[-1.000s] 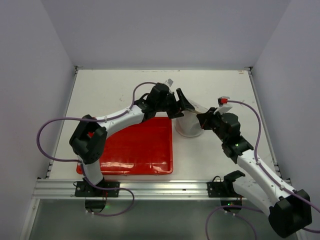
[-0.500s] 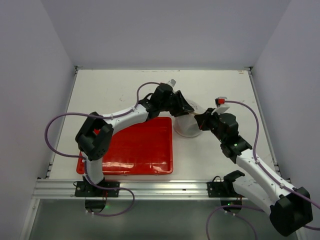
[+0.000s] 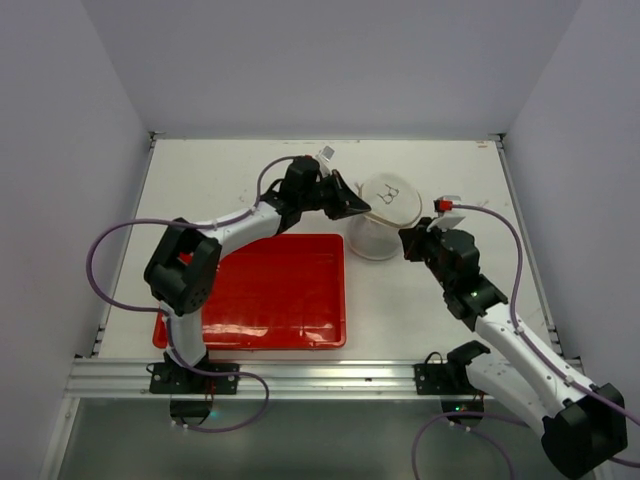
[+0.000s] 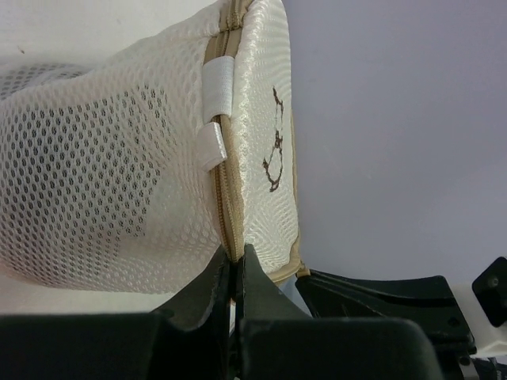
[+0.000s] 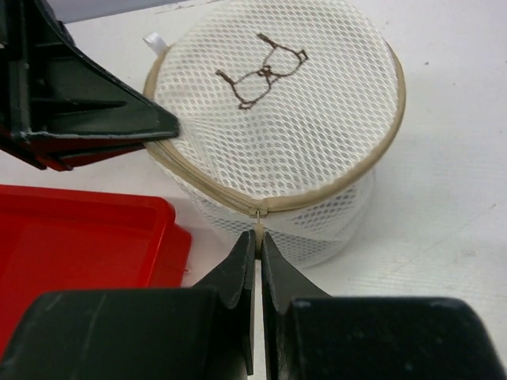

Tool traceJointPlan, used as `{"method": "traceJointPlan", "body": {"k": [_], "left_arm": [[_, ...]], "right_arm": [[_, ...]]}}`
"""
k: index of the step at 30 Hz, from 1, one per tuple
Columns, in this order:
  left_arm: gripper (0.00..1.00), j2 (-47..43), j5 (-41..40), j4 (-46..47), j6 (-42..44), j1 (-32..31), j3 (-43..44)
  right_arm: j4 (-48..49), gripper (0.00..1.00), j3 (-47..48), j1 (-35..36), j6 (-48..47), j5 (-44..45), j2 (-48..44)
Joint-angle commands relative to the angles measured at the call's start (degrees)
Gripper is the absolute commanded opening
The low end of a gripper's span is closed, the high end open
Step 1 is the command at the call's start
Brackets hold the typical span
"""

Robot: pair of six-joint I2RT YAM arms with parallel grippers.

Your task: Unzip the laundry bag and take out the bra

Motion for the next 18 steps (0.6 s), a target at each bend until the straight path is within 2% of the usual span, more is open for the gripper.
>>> {"method": "traceJointPlan", "body": {"k": [1, 5, 11, 14, 16, 17, 18], "left_arm": [[0.00, -1.24, 4.27, 4.12, 1.93, 2.26, -0.11], [0.00, 0.60, 9.11, 4.47, 2.19, 4.01, 0.85], [0.00, 2.71, 9.72, 0.00, 5.97, 5.16, 5.05], [0.00, 5.52, 11.48, -0.63, 6.24, 5.07, 7.61], [0.08, 6.67, 11.75, -0.63, 6.15, 4.90, 8.23], [0.22, 7.02, 12.01, -0.63, 6.41, 4.55, 8.50], [0.28, 7.11, 12.19, -0.63, 6.67, 4.37, 8.76]], "right_arm": [[0.36, 0.00, -0.51, -0.23, -2.14, 5.43, 1.22], [0.18, 0.00, -0.51, -1.19, -2.57, 6.92, 2.28], [-2.80, 0.00, 0.28, -2.34, -3.63, 9.12, 0.00], [-3.16, 0.00, 0.63, -2.34, -3.46, 6.33, -1.23], [-3.16, 0.00, 0.19, -2.34, -3.19, 5.08, -2.11], [-3.16, 0.00, -0.07, -2.34, -2.84, 3.25, -2.38], [-3.16, 0.00, -0.42, -2.43, -2.75, 2.63, -2.55]]}}
